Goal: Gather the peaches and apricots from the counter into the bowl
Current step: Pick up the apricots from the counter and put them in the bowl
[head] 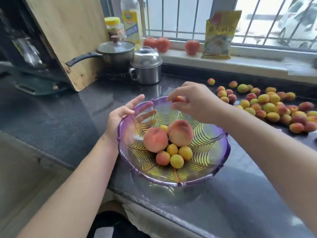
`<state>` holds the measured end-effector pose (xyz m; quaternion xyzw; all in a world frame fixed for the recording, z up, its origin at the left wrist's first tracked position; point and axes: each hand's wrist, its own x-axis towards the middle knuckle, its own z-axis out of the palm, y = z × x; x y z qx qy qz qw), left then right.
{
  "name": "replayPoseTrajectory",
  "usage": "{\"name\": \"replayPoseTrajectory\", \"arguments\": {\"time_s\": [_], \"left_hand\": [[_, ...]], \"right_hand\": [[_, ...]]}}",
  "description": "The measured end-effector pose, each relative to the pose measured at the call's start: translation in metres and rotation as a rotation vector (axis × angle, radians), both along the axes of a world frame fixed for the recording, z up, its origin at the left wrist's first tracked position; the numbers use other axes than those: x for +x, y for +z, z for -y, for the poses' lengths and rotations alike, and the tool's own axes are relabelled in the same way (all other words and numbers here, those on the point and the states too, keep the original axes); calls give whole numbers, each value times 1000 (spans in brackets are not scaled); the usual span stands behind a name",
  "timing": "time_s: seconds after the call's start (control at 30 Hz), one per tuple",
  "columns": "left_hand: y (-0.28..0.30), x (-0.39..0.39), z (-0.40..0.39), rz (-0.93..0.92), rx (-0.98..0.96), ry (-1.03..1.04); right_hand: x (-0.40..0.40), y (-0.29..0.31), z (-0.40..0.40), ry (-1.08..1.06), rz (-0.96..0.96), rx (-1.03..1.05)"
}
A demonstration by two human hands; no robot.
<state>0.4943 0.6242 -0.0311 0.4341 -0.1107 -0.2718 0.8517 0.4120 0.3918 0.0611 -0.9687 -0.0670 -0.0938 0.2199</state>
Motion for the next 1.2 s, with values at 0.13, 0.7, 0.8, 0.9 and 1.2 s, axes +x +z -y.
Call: {"name": "replayPoseTrajectory", "arguments": {"time_s": [0.13,0.7,0.8,0.9,1.2], "left_hand": [[-2,-5,2,-36,-13,25],[-4,-5,3,-56,-28,50],[-3,-6,3,-53,-25,54],[-1,-6,3,-53,-29,40],[1,-7,5,-76,-29,28]], "right_hand": [[7,-13,-24,77,-140,12],[24,-25,-41,126,-203,-228],[28,-24,-41,106,-176,-198],[31,-23,-45,114,-180,-129],[34,-22,-47,176,-278,-111]]}}
